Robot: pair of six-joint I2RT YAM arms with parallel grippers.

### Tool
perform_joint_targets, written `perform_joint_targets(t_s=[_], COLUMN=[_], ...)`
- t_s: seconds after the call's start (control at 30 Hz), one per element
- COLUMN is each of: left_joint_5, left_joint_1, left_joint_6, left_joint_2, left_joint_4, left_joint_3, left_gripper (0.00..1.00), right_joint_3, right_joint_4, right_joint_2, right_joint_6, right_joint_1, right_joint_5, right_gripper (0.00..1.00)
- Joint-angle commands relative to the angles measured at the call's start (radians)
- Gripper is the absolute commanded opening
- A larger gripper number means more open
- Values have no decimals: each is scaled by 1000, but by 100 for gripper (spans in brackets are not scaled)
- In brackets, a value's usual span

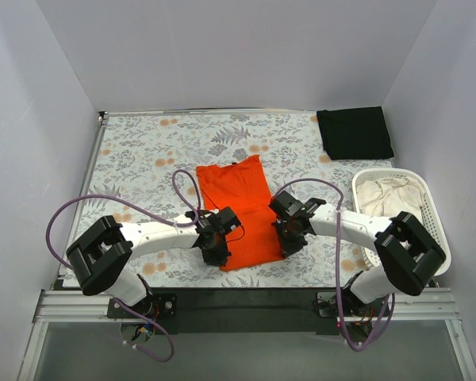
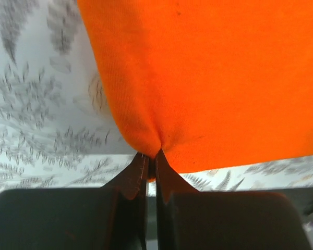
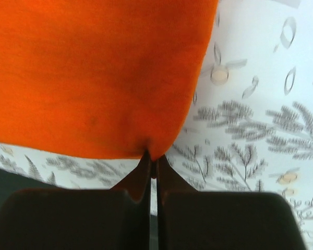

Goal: Fold and stack the t-shirts
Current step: Fold the tshirt

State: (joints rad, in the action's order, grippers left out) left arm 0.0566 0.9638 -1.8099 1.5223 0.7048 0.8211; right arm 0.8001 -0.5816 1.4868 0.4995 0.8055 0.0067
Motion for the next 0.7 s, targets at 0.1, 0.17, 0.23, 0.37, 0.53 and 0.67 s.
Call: perform_joint_targets(t_s=[0.1,0.17,0.23,0.37,0.53,0.67], left_joint_5=[-162,-198,-254,-253,-160,-88], left_joint_1=[88,104,127,135,47,-94], left_joint_6=[0,-17,-34,-31,-14,27], left_joint_2=[-129,-157,-192,-247,-283,-324], left_joint_4=[124,102,90,94,130,160], left_joint_3=[-114,-160,-177,-162,-71,12], left_gripper=[0,0,0,0,0,0], right_joint_3=[-73,-84,-91,-43,164,330], right_joint_4=[-207,-230,-260,-310,-351,-354], right_joint_2=[-140,-175,-197,-230,-197,-117], right_joint_6=[-59,-67,-67,-75,-105,-145], right_joint_1=[14,17,18,21,21,11], right_joint_5=[-128,-145,-171,-157,-39,-2], right_gripper=[1,1,1,1,1,1])
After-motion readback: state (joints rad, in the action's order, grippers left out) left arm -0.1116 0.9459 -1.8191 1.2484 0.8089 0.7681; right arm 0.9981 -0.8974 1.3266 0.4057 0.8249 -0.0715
